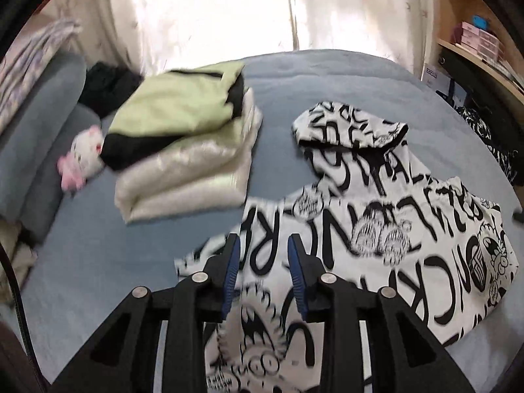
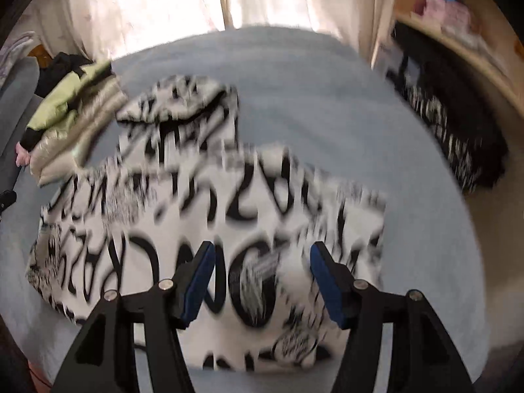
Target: Fold large clothes
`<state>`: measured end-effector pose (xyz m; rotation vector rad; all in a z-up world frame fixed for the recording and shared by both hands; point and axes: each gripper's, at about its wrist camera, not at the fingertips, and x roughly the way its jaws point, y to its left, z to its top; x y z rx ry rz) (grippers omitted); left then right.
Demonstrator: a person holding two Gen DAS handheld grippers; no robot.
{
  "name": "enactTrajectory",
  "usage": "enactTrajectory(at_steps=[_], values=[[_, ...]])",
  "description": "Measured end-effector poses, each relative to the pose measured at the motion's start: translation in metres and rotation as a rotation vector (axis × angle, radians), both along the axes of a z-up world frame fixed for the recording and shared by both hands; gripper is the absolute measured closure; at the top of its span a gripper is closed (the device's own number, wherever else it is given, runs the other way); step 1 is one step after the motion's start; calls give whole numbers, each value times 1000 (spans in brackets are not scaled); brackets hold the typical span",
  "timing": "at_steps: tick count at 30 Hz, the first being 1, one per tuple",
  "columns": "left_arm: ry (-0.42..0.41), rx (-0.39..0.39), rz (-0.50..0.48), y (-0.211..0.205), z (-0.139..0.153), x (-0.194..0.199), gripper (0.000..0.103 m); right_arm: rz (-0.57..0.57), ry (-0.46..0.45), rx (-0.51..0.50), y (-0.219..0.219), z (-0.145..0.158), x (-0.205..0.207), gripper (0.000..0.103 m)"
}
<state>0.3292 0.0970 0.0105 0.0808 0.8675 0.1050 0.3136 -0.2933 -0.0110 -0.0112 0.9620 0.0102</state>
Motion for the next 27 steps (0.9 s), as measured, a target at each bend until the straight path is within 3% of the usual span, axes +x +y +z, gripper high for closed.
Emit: enactTrajectory(at_steps=[6,12,19,27], values=[[-54,89,-45,-19,22,46,62,-8,-125,-11,6,57,57,42],[-42,60,-53,-28,27,106,62,-54,-133,74,2,66,119,42],[36,7,-63,-34,-1,186,62,-106,-106,126,6,43,187,42],[158,-122,-23,-33,-63,261,62,-104,15,165,17,-18,268,42]])
